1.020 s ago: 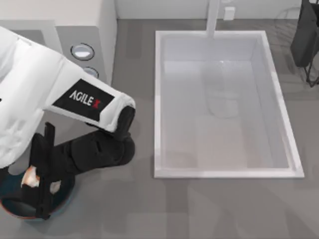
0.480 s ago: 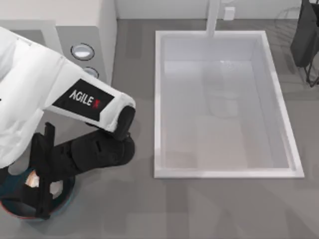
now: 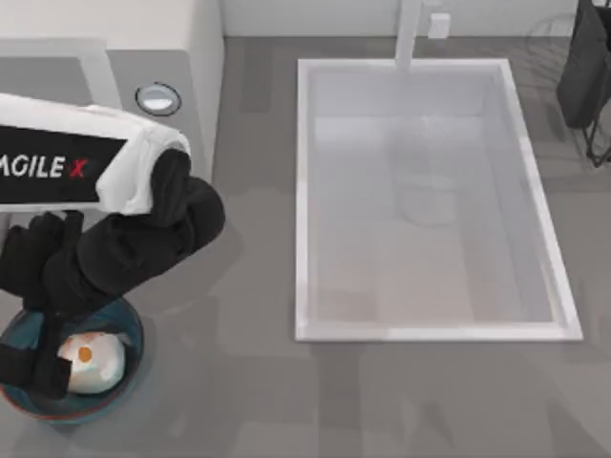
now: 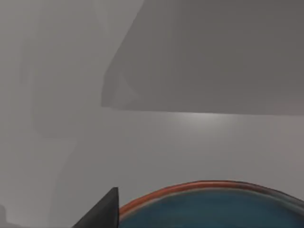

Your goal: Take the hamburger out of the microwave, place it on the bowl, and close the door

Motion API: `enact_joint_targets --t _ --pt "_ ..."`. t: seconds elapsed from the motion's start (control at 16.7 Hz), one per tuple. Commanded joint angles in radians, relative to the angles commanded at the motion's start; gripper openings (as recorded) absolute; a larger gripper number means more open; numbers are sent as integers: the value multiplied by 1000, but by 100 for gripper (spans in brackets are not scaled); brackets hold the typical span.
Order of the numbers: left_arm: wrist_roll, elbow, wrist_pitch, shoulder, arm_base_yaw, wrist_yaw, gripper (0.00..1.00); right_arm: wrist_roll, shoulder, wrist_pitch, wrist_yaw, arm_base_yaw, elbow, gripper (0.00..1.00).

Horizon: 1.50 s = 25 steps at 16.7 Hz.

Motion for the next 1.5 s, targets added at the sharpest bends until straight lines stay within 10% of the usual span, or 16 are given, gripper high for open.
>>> enact_joint_targets --t 0.96,1.5 --pt "1873 -825 988 -1528 386 534 100 0 0 0 0 0 0 100" --pt "2279 -1124 1270 -1930 490 707 100 0 0 0 0 0 0 100"
